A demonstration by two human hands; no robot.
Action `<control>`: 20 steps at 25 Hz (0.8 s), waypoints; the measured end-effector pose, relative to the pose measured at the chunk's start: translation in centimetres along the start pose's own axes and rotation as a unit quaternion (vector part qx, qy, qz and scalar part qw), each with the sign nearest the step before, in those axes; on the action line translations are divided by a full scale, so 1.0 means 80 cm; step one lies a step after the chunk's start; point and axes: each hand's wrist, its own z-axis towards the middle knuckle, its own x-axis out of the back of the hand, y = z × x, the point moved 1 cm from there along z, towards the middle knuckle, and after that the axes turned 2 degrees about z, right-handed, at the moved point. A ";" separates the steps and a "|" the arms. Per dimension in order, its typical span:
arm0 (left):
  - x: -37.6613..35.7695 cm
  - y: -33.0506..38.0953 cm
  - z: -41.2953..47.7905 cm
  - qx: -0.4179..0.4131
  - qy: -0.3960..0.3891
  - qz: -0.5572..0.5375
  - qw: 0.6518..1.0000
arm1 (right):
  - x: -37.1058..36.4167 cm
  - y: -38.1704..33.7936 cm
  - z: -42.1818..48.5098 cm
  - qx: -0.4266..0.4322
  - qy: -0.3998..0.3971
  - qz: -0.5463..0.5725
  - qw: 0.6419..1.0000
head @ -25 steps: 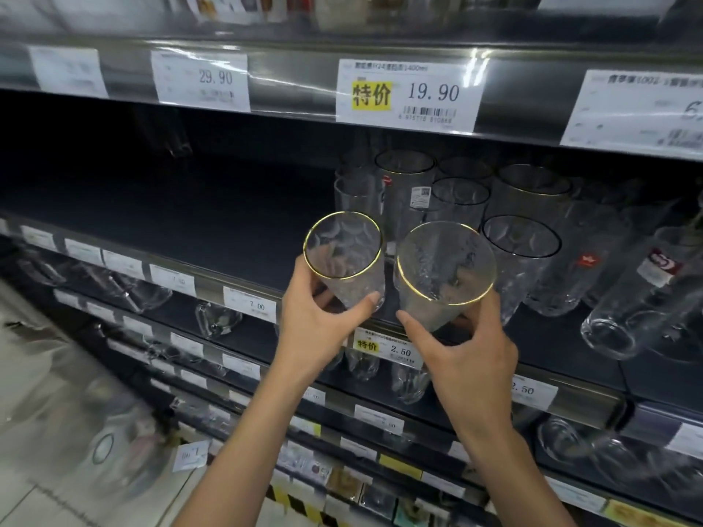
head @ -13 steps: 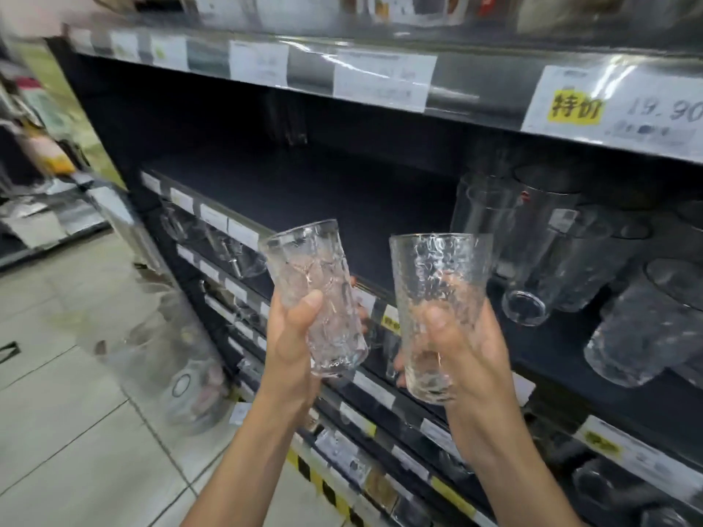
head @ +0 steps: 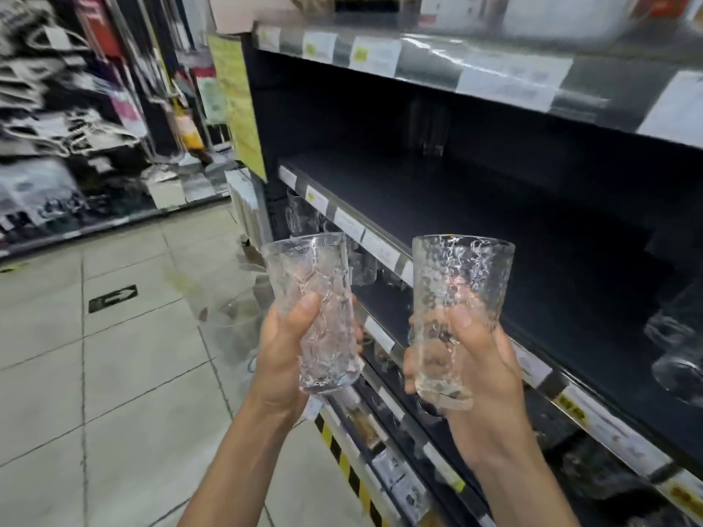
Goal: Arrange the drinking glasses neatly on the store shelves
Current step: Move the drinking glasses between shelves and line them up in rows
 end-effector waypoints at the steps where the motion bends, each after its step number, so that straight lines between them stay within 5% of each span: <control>1: 0.012 0.009 0.014 0.000 -0.008 -0.007 1.000 | -0.015 0.002 0.013 0.005 -0.007 0.009 1.000; 10: 0.086 0.045 0.134 0.021 -0.048 -0.063 0.997 | -0.096 0.037 0.125 0.012 -0.020 0.014 1.000; 20: 0.130 0.050 0.324 0.022 -0.108 -0.035 0.993 | -0.121 0.068 0.307 0.049 0.055 -0.016 0.997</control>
